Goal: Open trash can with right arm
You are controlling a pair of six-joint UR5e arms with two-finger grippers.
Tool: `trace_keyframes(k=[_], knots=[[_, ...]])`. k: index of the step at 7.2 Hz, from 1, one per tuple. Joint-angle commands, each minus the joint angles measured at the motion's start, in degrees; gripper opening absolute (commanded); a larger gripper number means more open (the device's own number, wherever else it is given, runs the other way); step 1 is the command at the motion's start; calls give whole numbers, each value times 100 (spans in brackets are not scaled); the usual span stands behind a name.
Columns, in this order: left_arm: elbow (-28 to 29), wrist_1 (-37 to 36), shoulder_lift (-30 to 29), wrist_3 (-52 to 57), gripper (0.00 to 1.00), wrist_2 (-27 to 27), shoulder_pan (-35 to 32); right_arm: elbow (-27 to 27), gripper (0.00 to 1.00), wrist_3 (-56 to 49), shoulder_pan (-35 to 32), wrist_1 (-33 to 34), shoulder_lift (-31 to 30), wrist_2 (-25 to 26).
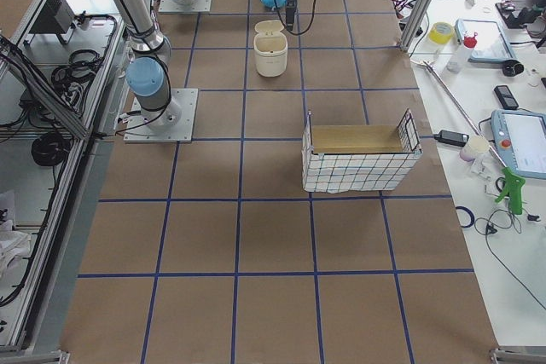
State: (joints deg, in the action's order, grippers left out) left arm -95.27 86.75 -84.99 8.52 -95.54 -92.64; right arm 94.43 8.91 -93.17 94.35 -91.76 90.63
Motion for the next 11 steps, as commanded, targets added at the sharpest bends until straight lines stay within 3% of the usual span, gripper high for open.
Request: trace_keyframes(k=[1, 11], knots=[[0, 0, 0, 0, 100, 0, 0, -4, 100, -3, 18, -241, -193, 7], [0, 0, 0, 0, 100, 0, 0, 5, 100, -64, 18, -479, -272, 24]])
